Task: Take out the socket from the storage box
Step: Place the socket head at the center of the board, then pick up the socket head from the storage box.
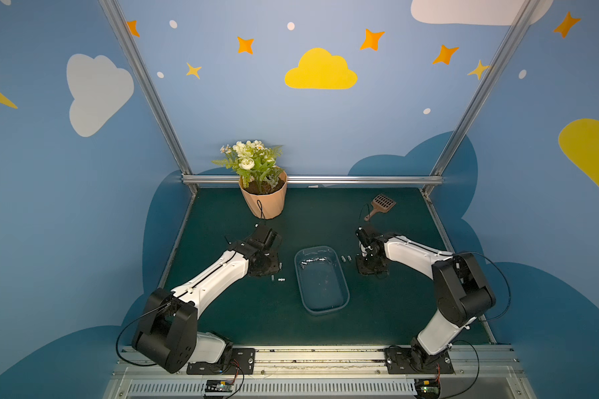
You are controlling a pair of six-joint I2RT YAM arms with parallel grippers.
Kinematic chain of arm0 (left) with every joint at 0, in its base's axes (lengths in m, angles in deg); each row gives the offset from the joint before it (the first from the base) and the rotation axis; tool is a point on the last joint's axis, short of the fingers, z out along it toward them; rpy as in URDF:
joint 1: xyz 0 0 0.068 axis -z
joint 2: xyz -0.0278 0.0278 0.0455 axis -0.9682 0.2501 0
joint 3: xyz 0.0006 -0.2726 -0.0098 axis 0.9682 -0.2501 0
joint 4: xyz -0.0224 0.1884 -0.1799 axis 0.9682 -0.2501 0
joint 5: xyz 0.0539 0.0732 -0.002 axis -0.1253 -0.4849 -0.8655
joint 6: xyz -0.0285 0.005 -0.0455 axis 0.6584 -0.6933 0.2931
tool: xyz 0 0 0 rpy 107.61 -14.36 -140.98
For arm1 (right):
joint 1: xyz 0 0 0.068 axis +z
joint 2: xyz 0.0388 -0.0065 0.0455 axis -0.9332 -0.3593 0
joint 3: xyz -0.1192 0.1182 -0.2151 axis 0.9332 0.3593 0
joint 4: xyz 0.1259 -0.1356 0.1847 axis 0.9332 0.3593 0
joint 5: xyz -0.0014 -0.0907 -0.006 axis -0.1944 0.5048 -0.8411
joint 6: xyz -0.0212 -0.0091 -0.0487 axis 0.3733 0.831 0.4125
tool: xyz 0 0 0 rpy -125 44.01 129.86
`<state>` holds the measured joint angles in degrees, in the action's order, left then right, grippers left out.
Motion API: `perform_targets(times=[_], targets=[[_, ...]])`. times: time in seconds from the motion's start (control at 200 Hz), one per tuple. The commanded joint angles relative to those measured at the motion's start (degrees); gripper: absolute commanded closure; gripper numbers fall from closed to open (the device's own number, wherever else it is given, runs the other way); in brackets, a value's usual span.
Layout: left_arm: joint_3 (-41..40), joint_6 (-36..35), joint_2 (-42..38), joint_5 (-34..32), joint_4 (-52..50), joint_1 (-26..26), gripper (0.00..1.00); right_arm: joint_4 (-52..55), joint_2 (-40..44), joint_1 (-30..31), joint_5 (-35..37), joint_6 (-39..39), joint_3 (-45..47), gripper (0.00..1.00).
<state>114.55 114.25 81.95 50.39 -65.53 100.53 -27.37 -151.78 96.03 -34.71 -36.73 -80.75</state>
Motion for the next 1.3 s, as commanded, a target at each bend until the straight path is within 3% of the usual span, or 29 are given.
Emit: perform_targets(times=[0.0, 0.806, 1.296], targets=[[1.06, -0.16, -0.88, 0.21, -0.05, -0.32, 0.54, 1.91, 2.70, -0.28, 0.77, 0.40, -1.02, 0.64], [6.18, -3.66, -0.29, 4.67, -0.57, 0.63, 0.53, 2.29, 6.83, -0.44, -0.42, 1.06, -1.64, 0.63], [18.55, -6.87, 12.23, 1.19, -4.95, 11.14, 0.52, 1.37, 6.14, -0.39, -1.69, 0.58, -1.20, 0.63]])
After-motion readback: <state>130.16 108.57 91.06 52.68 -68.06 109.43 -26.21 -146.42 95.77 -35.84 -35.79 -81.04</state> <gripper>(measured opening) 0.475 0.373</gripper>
